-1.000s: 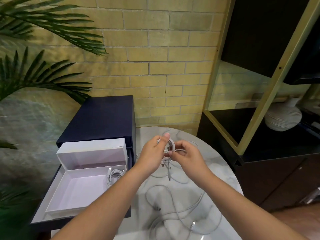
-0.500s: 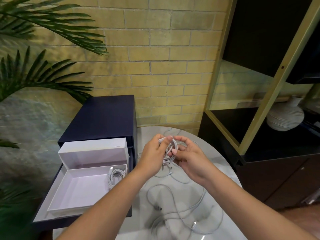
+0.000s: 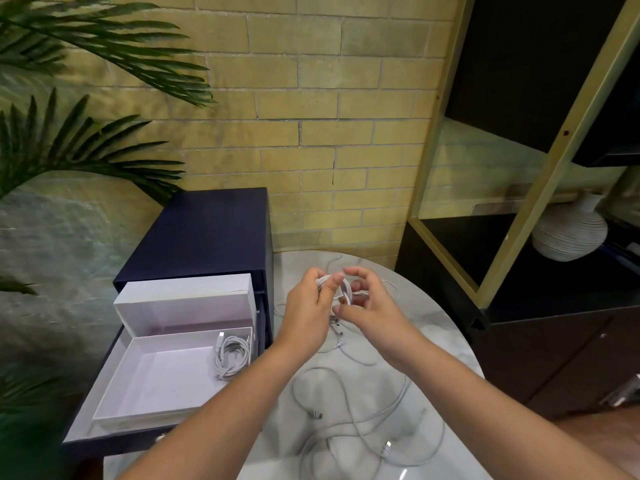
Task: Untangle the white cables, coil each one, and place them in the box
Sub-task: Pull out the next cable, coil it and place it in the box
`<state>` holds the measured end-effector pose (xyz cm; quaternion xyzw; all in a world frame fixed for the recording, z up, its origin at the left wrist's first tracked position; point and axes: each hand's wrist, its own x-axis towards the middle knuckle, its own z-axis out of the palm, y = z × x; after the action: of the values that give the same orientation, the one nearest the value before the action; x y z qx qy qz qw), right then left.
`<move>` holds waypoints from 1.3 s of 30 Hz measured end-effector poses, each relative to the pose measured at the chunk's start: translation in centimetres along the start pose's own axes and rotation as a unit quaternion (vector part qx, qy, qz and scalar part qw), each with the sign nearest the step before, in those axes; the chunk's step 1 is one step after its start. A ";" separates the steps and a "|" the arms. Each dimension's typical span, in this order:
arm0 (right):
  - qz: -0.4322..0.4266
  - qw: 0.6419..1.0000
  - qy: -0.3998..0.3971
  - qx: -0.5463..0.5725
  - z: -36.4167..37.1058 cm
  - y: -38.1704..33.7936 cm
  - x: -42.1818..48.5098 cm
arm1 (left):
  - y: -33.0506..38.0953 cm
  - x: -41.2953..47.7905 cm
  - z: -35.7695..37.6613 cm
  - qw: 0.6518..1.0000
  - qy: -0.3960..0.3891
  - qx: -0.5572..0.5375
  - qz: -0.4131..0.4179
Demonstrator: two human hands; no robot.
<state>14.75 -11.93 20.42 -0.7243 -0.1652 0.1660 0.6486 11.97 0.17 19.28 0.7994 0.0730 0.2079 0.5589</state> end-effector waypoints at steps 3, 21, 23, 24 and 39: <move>-0.053 0.993 0.088 -0.062 0.5 0.4 -0.5 | 0.2 0.0 0.1 0.999 0.045 -0.004 0.012; 0.029 0.977 0.051 0.207 0.2 0.0 -0.1 | -0.4 0.3 -0.5 0.996 0.019 0.081 0.029; 0.039 0.979 0.044 0.197 0.1 -0.1 0.1 | -0.6 0.1 -0.5 0.995 0.016 0.088 0.031; 0.044 0.980 0.041 0.191 0.0 -0.1 0.1 | -0.7 0.1 -0.5 0.995 0.012 0.096 0.036; 0.074 0.996 -0.023 -0.037 -1.1 -0.4 0.2 | -1.0 0.4 -0.4 0.996 0.010 0.085 0.036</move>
<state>15.40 -12.76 20.92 -0.7541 -0.1321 0.2243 0.6030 12.33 1.00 18.54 0.8441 0.0672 0.2284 0.4804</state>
